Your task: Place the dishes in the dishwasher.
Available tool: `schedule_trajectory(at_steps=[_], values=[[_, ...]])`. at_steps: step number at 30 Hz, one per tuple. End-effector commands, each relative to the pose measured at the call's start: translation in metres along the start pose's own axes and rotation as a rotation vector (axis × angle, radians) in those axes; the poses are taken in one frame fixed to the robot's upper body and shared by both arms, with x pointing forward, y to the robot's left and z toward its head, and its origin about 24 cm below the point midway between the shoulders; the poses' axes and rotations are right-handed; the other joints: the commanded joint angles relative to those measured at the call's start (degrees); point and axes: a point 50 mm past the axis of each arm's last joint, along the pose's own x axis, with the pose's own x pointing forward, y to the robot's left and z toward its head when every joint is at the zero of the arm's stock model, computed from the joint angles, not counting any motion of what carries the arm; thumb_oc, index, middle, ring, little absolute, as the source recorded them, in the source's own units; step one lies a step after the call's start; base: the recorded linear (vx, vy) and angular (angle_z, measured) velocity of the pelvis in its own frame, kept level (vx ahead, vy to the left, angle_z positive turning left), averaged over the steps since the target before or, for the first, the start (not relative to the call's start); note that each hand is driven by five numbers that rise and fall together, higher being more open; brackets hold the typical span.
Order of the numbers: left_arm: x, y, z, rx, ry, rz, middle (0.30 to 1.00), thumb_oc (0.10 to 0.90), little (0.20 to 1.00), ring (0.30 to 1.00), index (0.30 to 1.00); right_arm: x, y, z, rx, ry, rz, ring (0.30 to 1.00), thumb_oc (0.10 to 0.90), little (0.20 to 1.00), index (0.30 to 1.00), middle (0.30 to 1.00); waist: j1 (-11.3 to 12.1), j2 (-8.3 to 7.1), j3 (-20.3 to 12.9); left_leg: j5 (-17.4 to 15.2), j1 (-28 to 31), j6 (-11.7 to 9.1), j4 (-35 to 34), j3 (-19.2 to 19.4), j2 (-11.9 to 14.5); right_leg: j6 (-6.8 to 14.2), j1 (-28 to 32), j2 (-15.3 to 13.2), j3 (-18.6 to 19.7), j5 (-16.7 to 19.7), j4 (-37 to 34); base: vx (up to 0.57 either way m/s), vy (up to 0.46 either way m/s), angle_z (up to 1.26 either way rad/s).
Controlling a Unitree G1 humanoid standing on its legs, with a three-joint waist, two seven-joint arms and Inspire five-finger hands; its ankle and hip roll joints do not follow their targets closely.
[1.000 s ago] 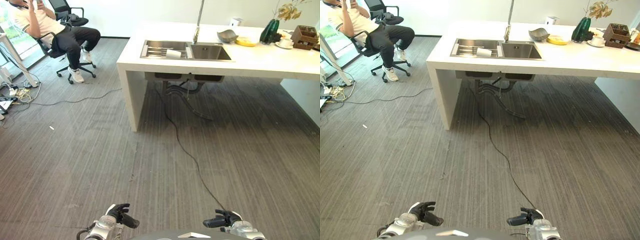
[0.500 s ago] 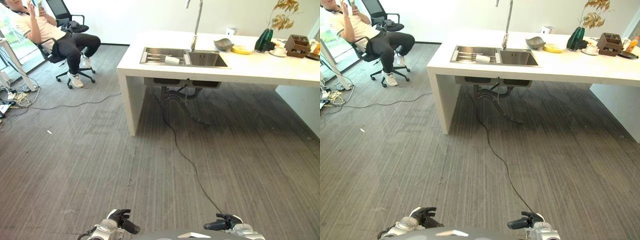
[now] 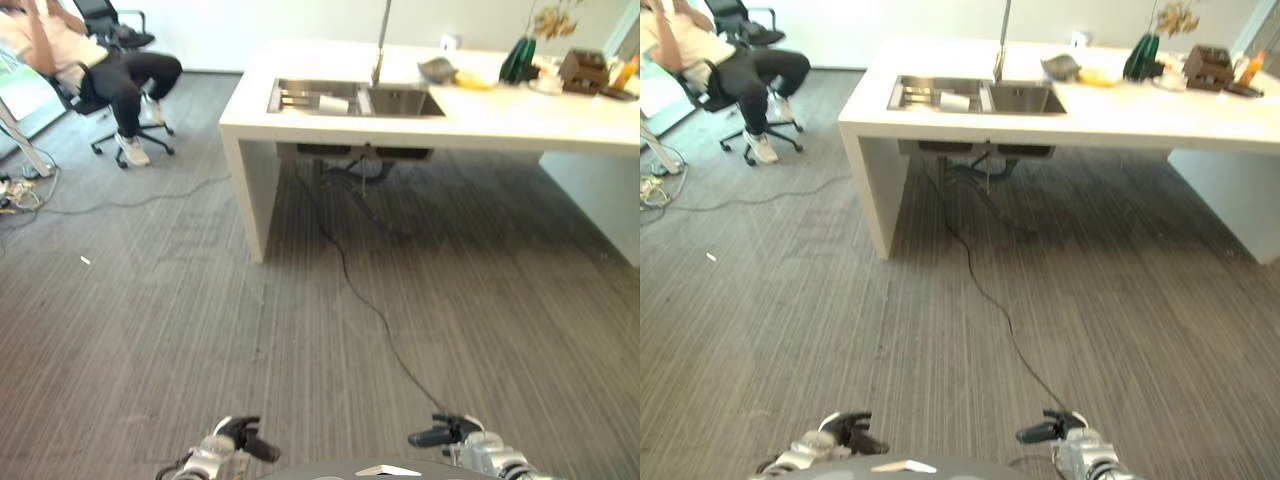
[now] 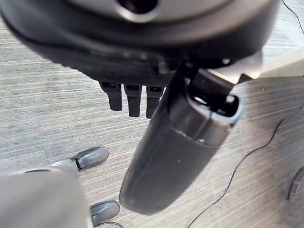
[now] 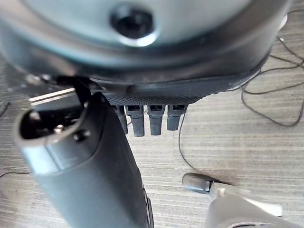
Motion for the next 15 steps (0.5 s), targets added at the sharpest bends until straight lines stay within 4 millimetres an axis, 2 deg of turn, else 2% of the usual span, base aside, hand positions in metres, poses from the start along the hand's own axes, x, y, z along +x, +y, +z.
schedule_trajectory(at_steps=[1, 2, 4, 6, 7, 9, 11, 13, 15], values=[[0.003, -0.001, 0.046, -0.001, -0.142, 0.006, 0.9, 0.8, 0.9, 0.9, 0.9, 0.001, -0.016, 0.036, 0.028, -0.096, -0.044, 0.9, 0.8, 0.9, 0.9, 0.9, 1.6, -1.39, 2.1, -10.4, 2.1, -2.2, 6.5, -2.8, 0.7, 8.1, -5.2, -9.9, -0.5, 2.6, 12.5, 0.08, 0.051, 0.01], [0.003, -0.001, 0.046, -0.003, -0.144, 0.007, 0.9, 0.8, 0.9, 0.9, 0.9, 0.001, -0.016, 0.035, 0.026, -0.095, -0.042, 0.9, 0.8, 0.9, 0.9, 0.9, 1.6, -1.53, 2.2, -10.7, 3.1, -2.1, 6.2, -2.7, 0.4, 7.9, -6.1, -10.4, -2.0, 3.5, 12.2, 0.16, 0.013, -0.15], [0.003, 0.0, 0.048, -0.007, -0.151, 0.011, 0.9, 0.8, 0.9, 0.9, 0.9, 0.001, -0.016, 0.036, 0.02, -0.1, -0.045, 0.9, 0.8, 0.9, 0.9, 0.9, 0.9, -1.54, 2.4, -11.2, 4.6, -2.3, 5.4, -3.6, 0.2, 7.2, -7.4, -10.0, -4.0, 3.0, 8.6, 0.22, -0.03, -0.17], [0.003, 0.001, 0.057, -0.009, -0.169, 0.018, 0.9, 0.8, 0.9, 0.9, 0.9, 0.0, -0.018, 0.041, 0.029, -0.115, -0.058, 0.9, 0.8, 0.9, 0.9, 0.9, 0.0, -1.57, 2.9, -11.6, 5.8, -2.7, 4.3, -5.3, 0.0, 6.9, -9.1, -9.2, -4.4, 3.3, 3.1, 0.25, -0.084, 0.07], [0.003, 0.004, 0.061, -0.01, -0.176, 0.03, 0.9, 0.8, 0.9, 0.9, 0.9, 0.0, -0.018, 0.042, 0.037, -0.116, -0.06, 0.9, 0.8, 0.9, 0.9, 0.9, -0.6, -1.78, 3.1, -12.1, 6.9, -3.3, 3.6, -6.4, -0.1, 7.2, -10.6, -9.0, -3.8, 5.0, -1.8, 0.24, -0.093, 0.24], [0.004, 0.005, 0.063, -0.017, -0.177, 0.037, 0.9, 0.8, 0.9, 0.9, 0.9, 0.0, -0.018, 0.04, 0.041, -0.11, -0.062, 0.9, 0.8, 0.9, 0.9, 0.9, -1.1, -1.54, 3.2, -12.7, 7.8, -3.7, 3.4, -7.2, 0.3, 7.5, -11.6, -8.6, -3.2, 6.1, -3.7, 0.25, -0.093, 0.31], [0.003, 0.006, 0.063, -0.02, -0.183, 0.036, 0.9, 0.8, 0.9, 0.9, 0.9, 0.0, -0.019, 0.033, 0.05, -0.091, -0.062, 0.9, 0.8, 0.9, 0.9, 0.9, -1.7, -1.51, 3.0, -13.6, 9.5, -4.3, 3.1, -8.6, 0.7, 7.9, -13.3, -8.4, -1.1, 7.7, -3.8, 0.32, -0.128, 0.24], [0.003, 0.005, 0.065, -0.014, -0.193, 0.03, 0.9, 0.8, 0.9, 0.9, 0.9, 0.0, -0.02, 0.024, 0.06, -0.076, -0.063, 0.9, 0.8, 0.9, 0.9, 0.9, -1.8, -1.37, 2.1, -14.6, 10.1, -4.5, 3.3, -9.9, 1.2, 7.2, -13.0, -8.1, -0.7, 7.1, -3.0, 0.31, -0.166, 0.47], [0.002, 0.006, 0.064, -0.029, -0.193, 0.034, 0.9, 0.8, 0.9, 0.9, 0.9, -0.001, -0.024, 0.017, 0.065, -0.063, -0.071, 0.9, 0.8, 0.9, 0.9, 0.9, -2.4, -0.71, 1.2, -15.1, 10.3, -5.2, 4.7, -11.2, 3.1, 6.3, -13.8, -7.2, -0.9, 5.6, 0.0, 0.28, -0.187, 0.65]])
